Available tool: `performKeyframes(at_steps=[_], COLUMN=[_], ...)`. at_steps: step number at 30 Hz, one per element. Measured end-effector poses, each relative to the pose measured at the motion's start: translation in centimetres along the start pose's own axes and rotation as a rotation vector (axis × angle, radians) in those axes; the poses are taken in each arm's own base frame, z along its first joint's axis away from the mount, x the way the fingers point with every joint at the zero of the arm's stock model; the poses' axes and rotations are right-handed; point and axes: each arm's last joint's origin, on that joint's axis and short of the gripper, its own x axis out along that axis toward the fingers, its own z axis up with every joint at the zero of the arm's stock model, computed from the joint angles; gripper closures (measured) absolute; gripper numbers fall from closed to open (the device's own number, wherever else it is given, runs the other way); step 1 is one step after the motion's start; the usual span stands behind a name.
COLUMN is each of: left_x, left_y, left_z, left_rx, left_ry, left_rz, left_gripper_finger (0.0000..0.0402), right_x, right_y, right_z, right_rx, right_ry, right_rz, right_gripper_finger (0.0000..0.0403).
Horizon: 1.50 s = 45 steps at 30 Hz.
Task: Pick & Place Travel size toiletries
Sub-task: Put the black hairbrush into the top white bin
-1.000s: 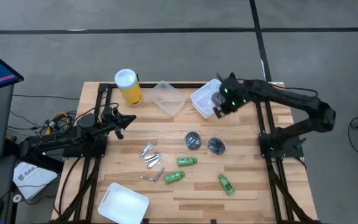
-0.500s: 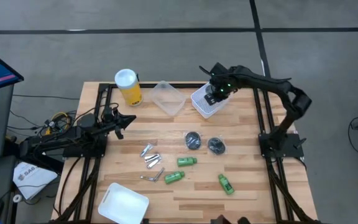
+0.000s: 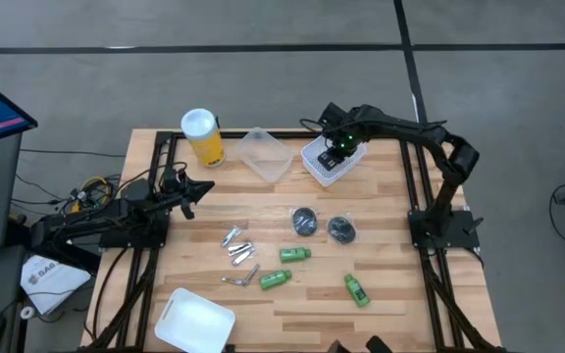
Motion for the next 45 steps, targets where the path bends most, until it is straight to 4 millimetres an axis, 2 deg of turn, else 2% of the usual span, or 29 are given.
performKeyframes(at_steps=[3,7,12,15,20,25,28,37,45], left_x=[0.0,0.0,0.0,0.0,0.0,0.0,0.0,0.0,0.0], left_y=[0.0,0.0,0.0,0.0,0.0,0.0,0.0,0.0,-0.1], left_z=[0.0,0.0,0.1,0.1,0.1,0.1,0.1,0.1,0.1], left_rx=[0.000,0.000,-0.001,-0.001,-0.001,-0.001,-0.001,-0.001,-0.002], left_ry=[0.000,-0.002,-0.007,-0.007,-0.007,-0.007,-0.007,-0.007,-0.011], left_rz=[0.000,-0.001,-0.004,-0.003,-0.004,-0.004,-0.003,-0.003,-0.006], left_gripper_finger=[0.0400,0.0400,0.0400,0.0400,0.0400,0.0400,0.0400,0.0400,0.0400], right_x=[-1.5,-4.9,-8.3,-8.7,-6.8,-3.2,-1.0,2.7,6.0], right_y=[0.0,0.9,3.4,4.9,6.4,6.9,7.2,8.6,9.8], right_z=[-1.0,-3.8,-7.0,-9.1,-13.4,-17.4,-18.8,-20.4,-21.3], right_rx=[0.009,-0.002,-0.001,0.029,0.072,0.121,0.128,0.016,-0.044], right_ry=[0.020,0.083,0.074,0.069,0.129,0.184,0.175,0.179,0.280], right_rz=[0.000,-0.010,0.010,0.025,0.014,0.097,0.136,0.169,0.061], right_gripper_finger=[0.0248,0.0195,0.0156,0.0140,0.0128,0.0127,0.0127,0.0127,0.0127])
